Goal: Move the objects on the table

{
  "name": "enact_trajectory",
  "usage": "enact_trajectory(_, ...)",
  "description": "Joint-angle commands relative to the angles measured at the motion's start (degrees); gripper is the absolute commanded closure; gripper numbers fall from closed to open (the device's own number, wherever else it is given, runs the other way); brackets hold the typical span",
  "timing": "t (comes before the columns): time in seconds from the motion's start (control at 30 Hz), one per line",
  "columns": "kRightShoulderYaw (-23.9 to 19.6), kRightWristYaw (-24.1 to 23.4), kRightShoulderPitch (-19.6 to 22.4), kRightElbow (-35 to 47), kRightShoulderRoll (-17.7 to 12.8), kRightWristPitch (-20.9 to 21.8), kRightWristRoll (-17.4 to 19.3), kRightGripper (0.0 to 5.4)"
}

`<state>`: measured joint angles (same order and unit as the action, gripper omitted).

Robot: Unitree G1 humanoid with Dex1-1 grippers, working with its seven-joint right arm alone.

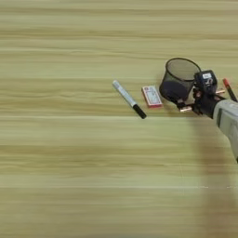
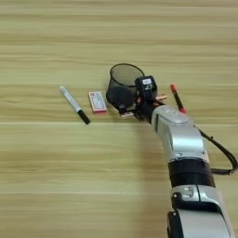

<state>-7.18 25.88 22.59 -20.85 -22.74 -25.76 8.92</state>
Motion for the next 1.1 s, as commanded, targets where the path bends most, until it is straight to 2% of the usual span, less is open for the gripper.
enact_trajectory(0.03, -0.44, -0.09, 5.79, 0.19, -1.87, 3.28, -0.52, 0.03)
enact_trajectory(1.1, 0.31, 0.65, 11.89, -11.04, -0.87, 9.3, -1.3, 0.03)
